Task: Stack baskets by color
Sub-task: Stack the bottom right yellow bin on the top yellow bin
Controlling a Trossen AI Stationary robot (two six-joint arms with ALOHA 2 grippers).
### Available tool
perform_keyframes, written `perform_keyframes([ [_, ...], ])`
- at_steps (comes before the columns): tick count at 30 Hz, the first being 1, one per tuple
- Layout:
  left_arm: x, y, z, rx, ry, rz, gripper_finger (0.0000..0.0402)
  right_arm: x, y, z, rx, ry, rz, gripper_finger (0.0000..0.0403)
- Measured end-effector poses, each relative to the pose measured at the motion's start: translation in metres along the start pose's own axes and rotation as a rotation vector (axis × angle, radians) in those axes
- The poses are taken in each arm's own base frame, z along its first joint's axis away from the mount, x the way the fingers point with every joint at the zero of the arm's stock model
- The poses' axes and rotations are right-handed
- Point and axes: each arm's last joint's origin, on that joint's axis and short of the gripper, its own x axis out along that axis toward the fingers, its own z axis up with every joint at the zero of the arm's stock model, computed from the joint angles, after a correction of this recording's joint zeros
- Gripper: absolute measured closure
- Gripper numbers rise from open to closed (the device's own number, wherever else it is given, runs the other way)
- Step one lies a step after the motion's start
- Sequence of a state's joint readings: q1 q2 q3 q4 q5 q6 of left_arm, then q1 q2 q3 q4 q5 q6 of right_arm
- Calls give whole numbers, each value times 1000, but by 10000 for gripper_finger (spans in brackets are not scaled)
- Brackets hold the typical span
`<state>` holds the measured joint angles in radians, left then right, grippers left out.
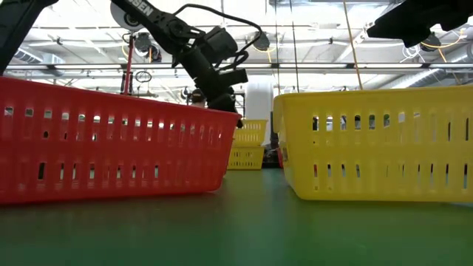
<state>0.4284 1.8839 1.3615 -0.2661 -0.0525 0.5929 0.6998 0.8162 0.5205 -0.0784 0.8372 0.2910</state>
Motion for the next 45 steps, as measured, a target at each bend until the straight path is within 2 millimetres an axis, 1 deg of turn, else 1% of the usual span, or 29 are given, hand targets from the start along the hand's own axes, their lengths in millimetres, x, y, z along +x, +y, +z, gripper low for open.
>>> perform_keyframes([
  [4, 2, -2, -5, -13, 12, -6, 394, 0, 0, 0, 0, 0, 0, 287],
  [10, 6, -6, -11, -21, 6, 0, 372, 0, 0, 0, 0, 0, 0, 287],
  [19, 7, -3, -10, -25, -25, 29, 367, 0, 0, 0, 0, 0, 1, 287],
  [23, 10, -2, -14, -30, -7, 16, 367, 0, 0, 0, 0, 0, 1, 287],
  [28, 20, -5, -20, -34, 16, -5, 366, 0, 0, 0, -1, 1, 1, 287],
  [31, 22, -5, -20, -40, 10, -2, 365, 0, 0, 0, -1, 1, 1, 287],
  [34, 22, -4, -19, -46, 8, 6, 353, 0, 0, 0, -1, 1, 1, 287],
  [41, 21, -3, -18, -74, -4, 21, 301, 0, 0, 0, -1, 1, 1, 287],
  [45, 21, -3, -18, -97, -4, 21, 281, 0, 0, 0, -1, 1, 1, 287],
])
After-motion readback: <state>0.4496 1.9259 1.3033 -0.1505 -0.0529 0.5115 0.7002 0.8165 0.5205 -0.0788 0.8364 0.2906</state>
